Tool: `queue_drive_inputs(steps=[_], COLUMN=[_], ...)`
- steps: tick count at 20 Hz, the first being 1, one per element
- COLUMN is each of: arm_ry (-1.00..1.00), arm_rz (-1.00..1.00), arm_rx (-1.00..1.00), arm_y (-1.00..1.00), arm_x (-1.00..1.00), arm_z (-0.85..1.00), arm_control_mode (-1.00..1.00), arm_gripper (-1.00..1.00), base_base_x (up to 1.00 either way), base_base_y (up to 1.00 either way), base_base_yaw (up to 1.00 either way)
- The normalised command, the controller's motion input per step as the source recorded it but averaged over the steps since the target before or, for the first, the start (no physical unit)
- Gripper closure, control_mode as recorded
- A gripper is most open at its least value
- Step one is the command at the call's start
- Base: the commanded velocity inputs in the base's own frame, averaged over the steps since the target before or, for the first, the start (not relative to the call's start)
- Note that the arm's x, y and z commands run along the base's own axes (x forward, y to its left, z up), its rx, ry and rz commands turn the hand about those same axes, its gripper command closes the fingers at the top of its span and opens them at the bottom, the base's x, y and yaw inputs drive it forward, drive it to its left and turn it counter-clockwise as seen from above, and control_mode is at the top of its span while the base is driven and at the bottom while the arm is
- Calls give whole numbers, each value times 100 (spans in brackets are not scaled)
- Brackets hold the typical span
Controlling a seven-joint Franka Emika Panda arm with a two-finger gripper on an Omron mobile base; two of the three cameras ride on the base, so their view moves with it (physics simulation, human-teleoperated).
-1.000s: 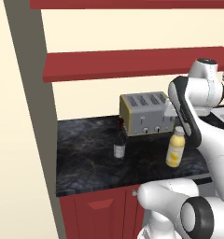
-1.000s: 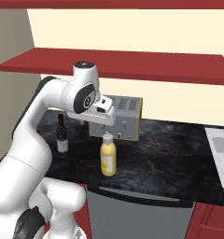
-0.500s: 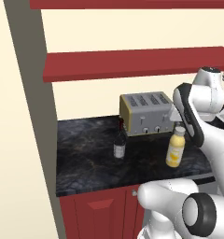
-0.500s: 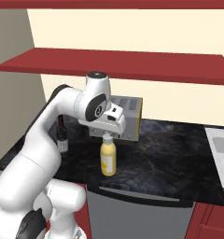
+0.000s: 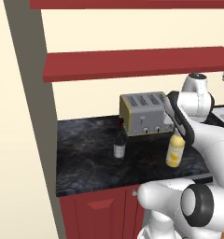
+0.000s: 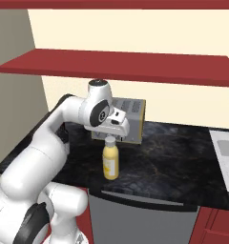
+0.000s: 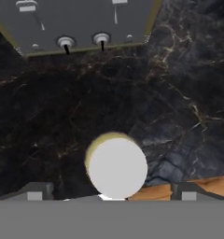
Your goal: There is a wine glass and glass cup on the dining counter. Place the wine bottle next to the wine glass and the juice bottle next to the glass cup.
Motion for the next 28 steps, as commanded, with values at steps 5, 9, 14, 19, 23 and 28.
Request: queue_drive_inputs(steps=[5,9,14,19,23,28], arm_ry=[2,0,0,0,0,0], arm_rz=[0,0,0,0,0,0], arm_rx=[-1,0,0,0,1,3], arm_y=[-5,-14,-9,0,0,-2], arm_x=[8,0,-7,1,1,0], arm_z=[-15,-15,-10,-18,-16,-11], arm_control_mode=[-100,-100,-100,-100,-100,-100], arm_gripper=[-100,-100,-100,-100,-100,-100], base_base_x=[0,0,0,0,0,0], base_base_y=[0,0,0,0,0,0], base_base_yaw=[0,0,0,0,0,0])
